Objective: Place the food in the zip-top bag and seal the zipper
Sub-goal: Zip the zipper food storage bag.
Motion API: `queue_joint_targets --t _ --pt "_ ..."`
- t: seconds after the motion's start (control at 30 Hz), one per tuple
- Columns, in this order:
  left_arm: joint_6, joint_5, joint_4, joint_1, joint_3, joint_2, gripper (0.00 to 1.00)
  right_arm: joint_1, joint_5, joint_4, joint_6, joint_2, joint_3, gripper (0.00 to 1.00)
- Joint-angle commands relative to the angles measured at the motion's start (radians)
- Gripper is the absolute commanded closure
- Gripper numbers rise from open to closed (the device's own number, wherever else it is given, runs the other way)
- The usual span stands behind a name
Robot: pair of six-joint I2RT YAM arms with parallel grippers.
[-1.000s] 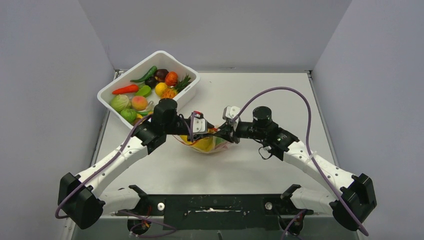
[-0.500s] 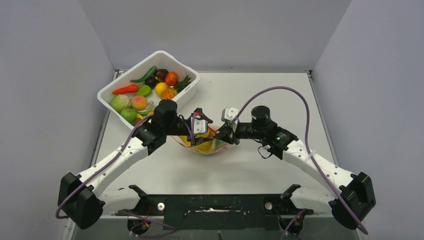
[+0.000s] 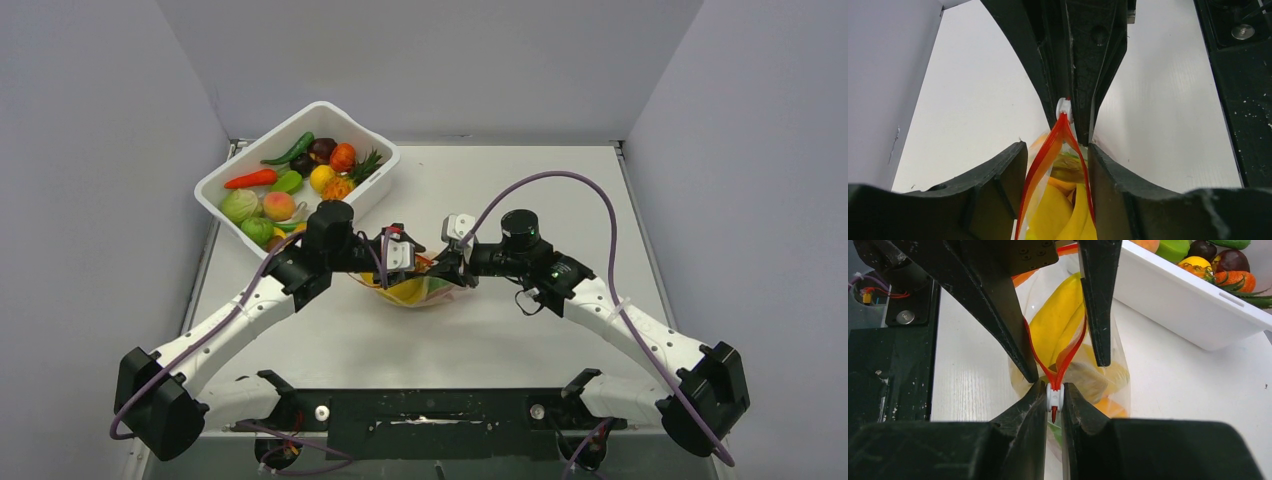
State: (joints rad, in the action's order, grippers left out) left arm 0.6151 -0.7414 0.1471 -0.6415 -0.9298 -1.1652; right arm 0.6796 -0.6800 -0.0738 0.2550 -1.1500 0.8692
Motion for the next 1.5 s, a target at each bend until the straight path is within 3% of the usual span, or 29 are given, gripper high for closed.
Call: queue_joint_targets --t 0.0,0.1,0.2,0.37,0.53,0.87,1.03,1.1,1.17,1.23,1.47 --pt "0.049 0.039 0.043 0.005 -0.028 0.025 0.61 -0.003 -0.001 0.039 0.004 0.009 0.05 1.0" --pt "0.06 0.072 0.059 0.003 -0.028 0.032 0.8 -0.006 0.027 0.063 -0.013 0.017 0.036 0.99" --pt "0.058 0.069 0.056 0.004 -0.029 0.046 1.0 -0.014 0.066 0.154 -0.059 0.045 -0.019 0.85" --pt "0.001 0.027 0.023 0.006 -0.029 0.065 1.0 -0.039 0.083 0.371 -0.184 0.107 -0.165 0.61" --pt "-0.087 0.01 -0.083 0.006 0.008 0.105 1.0 -0.044 0.088 0.547 -0.267 0.146 -0.269 0.53" --pt "-0.153 -0.021 -0.148 0.007 0.047 0.121 1.0 -0.043 0.036 0.657 -0.294 0.084 -0.265 0.63" --pt "-0.177 -0.022 -0.169 0.008 0.057 0.129 1.0 -0.039 -0.011 0.669 -0.291 0.057 -0.247 0.96" --pt "-0.187 -0.006 -0.173 0.008 0.061 0.141 0.87 -0.037 -0.016 0.662 -0.285 0.064 -0.253 1.0" --pt "-0.193 0.001 -0.177 0.007 0.063 0.156 0.66 -0.037 -0.019 0.648 -0.277 0.071 -0.256 1.0" --pt "-0.206 -0.027 -0.181 0.007 0.06 0.163 0.57 -0.037 -0.021 0.637 -0.275 0.074 -0.252 1.0" --pt "-0.296 -0.108 -0.275 0.005 0.042 0.127 0.56 -0.034 -0.043 0.615 -0.284 0.053 -0.217 1.0"
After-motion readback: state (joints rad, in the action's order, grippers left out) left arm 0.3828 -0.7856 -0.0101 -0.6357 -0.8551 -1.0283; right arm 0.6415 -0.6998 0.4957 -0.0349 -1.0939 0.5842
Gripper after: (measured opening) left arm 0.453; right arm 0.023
